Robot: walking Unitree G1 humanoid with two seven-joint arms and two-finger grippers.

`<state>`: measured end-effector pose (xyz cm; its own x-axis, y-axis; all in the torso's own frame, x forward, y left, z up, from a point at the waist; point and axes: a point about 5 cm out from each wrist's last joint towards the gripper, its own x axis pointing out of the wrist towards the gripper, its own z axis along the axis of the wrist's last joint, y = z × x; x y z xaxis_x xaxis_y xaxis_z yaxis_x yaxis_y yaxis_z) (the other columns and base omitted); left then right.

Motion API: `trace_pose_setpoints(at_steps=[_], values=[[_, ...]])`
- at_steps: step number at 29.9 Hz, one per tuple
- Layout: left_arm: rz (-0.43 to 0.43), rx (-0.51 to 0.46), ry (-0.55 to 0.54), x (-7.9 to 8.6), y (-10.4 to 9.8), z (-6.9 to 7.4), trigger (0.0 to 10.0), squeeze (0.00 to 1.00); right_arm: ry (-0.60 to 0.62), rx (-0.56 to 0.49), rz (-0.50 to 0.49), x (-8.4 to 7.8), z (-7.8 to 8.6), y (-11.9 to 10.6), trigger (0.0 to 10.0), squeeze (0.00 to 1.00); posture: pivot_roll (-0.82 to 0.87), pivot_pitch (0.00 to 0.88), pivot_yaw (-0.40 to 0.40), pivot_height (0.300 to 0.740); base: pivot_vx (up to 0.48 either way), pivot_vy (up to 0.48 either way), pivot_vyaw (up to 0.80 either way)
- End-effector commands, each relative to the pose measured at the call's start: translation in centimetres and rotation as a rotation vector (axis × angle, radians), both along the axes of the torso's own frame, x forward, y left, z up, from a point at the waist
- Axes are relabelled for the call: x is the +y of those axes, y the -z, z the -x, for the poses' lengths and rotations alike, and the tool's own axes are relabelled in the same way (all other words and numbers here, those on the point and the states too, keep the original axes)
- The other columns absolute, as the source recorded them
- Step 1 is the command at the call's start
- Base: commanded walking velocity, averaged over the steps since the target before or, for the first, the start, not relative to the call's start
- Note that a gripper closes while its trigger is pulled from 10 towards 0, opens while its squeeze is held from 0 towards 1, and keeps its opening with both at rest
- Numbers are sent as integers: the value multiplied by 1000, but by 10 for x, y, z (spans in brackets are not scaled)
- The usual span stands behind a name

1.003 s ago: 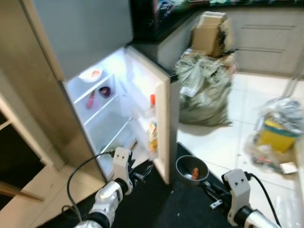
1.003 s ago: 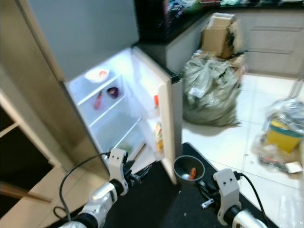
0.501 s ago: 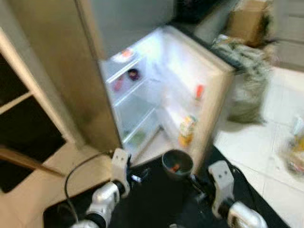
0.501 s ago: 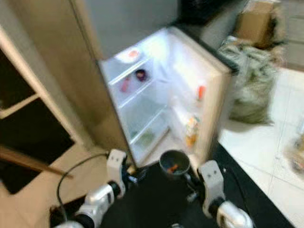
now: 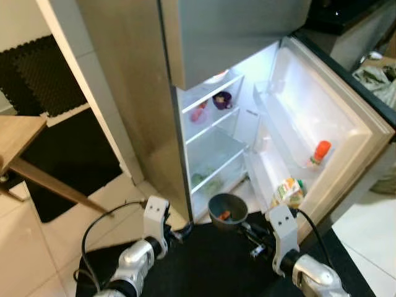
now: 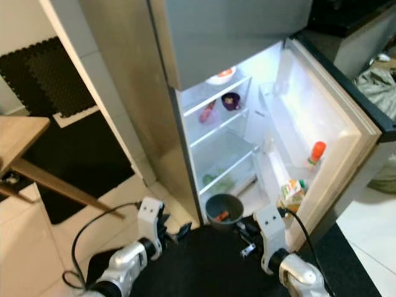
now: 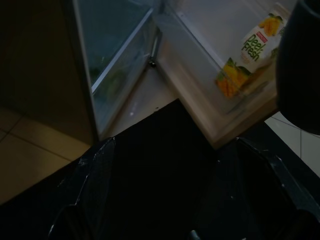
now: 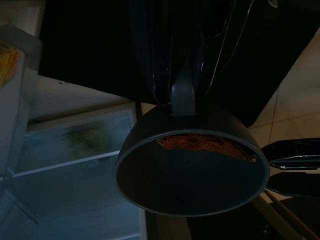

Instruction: Restocking fridge

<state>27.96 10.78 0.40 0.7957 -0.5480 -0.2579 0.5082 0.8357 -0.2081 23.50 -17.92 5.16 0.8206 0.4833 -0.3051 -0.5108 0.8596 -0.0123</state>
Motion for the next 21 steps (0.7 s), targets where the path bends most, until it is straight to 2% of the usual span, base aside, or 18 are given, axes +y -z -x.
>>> trace_pose_setpoints(at_steps=[1, 6, 13, 14, 15, 16, 21], values=[[-23, 51, -15, 5, 12, 11, 10000, 0, -15, 25, -1, 4, 3, 8, 10000, 0, -234, 53, 92, 740, 0, 0, 0], [-38, 93, -56, 11, 20, 17, 10000, 0, -37, 30, 13, 6, 1, 11, 10000, 0, -231, 50, 90, 740, 0, 0, 0], [-112, 206, -130, 30, 41, 37, 10000, 0, -25, 22, 27, 8, -9, 12, 10000, 0, -229, 49, 88, 740, 0, 0, 0], [-124, 246, -150, 35, 47, 43, 10000, 0, -21, 19, 33, 8, -11, 13, 10000, 0, -227, 39, 86, 740, 0, 0, 0], [-141, 336, -184, 45, 60, 59, 10000, 0, -21, 13, 38, 10, -16, 12, 10000, 0, -227, 32, 84, 740, 0, -334, 0], [-141, 336, -184, 45, 60, 59, 10000, 0, -21, 13, 38, 10, -16, 12, 10000, 0, -227, 32, 84, 740, 0, -334, 0], [-172, 494, -249, 63, 80, 92, 10000, 0, -47, 5, 42, 17, -19, 12, 10000, 0, -224, 24, 80, 740, 0, -440, 0]])
